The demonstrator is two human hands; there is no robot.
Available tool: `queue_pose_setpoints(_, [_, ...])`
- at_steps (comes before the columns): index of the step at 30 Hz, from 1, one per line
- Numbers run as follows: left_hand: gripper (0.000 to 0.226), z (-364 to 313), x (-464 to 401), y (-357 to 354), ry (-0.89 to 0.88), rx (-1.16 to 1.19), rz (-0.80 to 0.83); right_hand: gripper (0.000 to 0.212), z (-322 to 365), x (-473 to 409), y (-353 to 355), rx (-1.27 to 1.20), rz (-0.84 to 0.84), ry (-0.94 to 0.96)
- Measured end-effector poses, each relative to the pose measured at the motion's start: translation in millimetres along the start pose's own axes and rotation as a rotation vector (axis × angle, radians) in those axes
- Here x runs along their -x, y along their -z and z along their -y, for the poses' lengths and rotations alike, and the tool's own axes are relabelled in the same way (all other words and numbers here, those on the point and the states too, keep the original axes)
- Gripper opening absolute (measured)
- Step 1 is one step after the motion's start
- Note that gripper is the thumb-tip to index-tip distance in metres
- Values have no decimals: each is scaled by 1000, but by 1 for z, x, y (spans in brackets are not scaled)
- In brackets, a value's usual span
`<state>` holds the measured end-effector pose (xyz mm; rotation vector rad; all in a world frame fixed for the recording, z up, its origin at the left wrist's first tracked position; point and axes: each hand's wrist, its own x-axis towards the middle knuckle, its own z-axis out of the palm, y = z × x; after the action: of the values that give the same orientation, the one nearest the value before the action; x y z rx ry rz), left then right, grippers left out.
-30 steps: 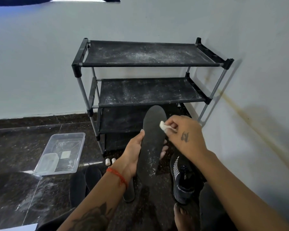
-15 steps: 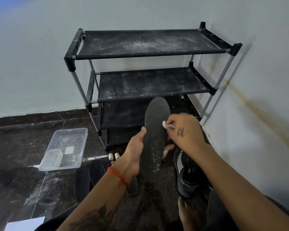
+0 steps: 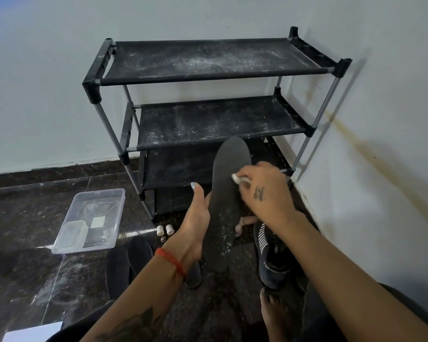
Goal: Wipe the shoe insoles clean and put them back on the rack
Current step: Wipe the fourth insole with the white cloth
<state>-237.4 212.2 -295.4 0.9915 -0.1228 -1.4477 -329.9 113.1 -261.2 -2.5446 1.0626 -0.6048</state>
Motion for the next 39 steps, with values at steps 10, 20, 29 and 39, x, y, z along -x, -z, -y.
queue_pose_setpoints(10, [75, -7, 2, 5, -56, -82, 22, 21, 26, 15, -10, -184, 16, 259])
queue_pose_setpoints(20, [79, -8, 7, 1, -22, -24, 82, 16, -11, -8, 11, -59, -176, -2])
queue_pose_setpoints(29, [75, -9, 7, 1, -56, -82, 70, 14, 5, -2, -9, -56, -89, 146])
queue_pose_setpoints(39, [81, -11, 5, 4, -49, -62, 38, 16, 22, 7, 7, -288, 63, 61])
